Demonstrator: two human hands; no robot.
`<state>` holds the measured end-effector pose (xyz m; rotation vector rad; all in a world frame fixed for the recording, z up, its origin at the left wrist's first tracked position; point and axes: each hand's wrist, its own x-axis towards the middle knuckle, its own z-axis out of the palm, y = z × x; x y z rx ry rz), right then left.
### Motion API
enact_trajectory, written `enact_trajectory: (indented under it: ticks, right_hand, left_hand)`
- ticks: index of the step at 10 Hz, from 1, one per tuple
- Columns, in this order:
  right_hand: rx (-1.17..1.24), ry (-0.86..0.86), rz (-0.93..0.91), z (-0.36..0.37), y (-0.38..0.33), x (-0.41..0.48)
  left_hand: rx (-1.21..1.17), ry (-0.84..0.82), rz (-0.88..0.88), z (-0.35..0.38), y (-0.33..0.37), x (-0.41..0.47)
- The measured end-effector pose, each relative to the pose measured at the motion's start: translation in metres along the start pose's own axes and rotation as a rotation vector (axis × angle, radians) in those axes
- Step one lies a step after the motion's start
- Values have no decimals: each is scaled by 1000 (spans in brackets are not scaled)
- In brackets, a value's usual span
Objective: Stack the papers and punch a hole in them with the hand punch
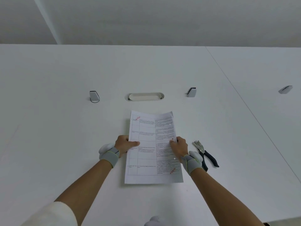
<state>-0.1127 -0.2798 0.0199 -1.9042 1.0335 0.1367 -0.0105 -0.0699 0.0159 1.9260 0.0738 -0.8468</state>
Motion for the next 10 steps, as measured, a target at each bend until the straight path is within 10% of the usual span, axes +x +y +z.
enact_trajectory:
  ticks: [10]
  right_hand:
    - [-363,48,-20,19,11,1]
  left_hand:
    - [536,255,62,27,-23,-4]
